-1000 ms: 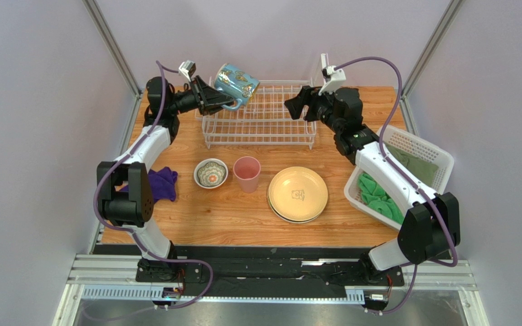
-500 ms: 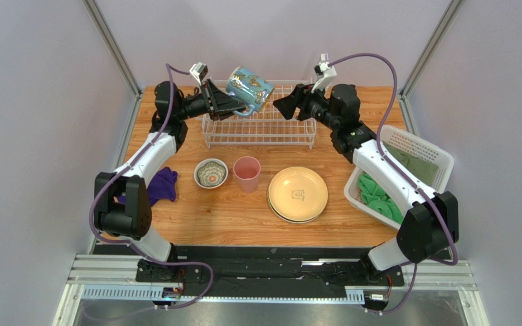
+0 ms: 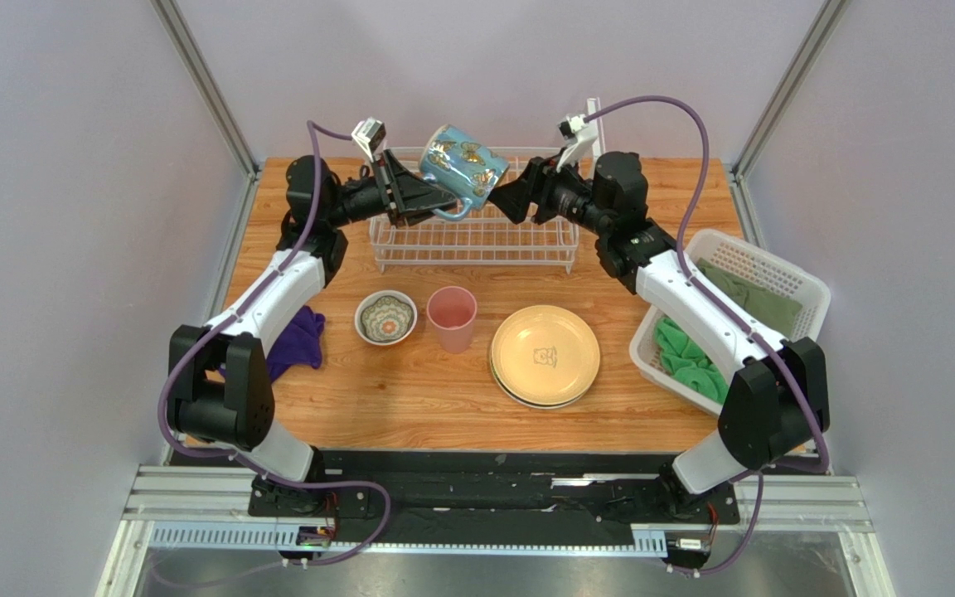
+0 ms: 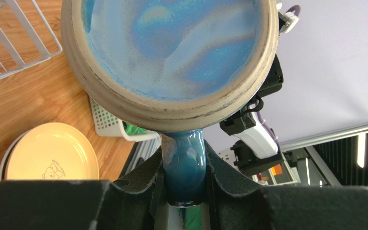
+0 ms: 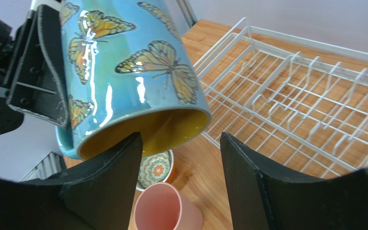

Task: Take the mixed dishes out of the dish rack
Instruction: Place the cup at the center of the board.

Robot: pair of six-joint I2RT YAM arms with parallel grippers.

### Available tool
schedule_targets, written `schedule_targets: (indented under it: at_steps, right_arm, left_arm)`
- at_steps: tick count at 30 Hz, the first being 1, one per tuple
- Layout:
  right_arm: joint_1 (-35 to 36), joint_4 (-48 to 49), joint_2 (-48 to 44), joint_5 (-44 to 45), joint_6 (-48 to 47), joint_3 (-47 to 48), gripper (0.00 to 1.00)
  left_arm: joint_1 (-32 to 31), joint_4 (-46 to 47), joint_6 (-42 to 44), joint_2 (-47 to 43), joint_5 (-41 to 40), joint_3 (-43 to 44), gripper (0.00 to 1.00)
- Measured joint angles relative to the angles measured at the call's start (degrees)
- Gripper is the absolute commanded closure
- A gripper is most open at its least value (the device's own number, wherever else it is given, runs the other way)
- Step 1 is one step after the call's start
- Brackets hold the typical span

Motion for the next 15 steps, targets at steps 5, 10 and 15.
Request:
schedule_targets:
  at_steps: [5,10,15]
  right_arm:
    - [0.1,3.3,0.9,-3.8,1.9,-0.1,0.32]
    - [-0.1,11.2,1.1,-6.1,4.3,-2.9,0.31]
    - [-0.6,22.9,2.8,-9.1,7.8,-6.7,0.37]
  left_arm:
    - [-1.0,3.6,-1.8,0.0,-1.1,-1.6,1.00]
    - [-1.3,7.2,-2.8,0.0,-1.5,-1.9,1.00]
    - [-1.8,10.0,-3.6,0.0,-1.5,-2.5,1.00]
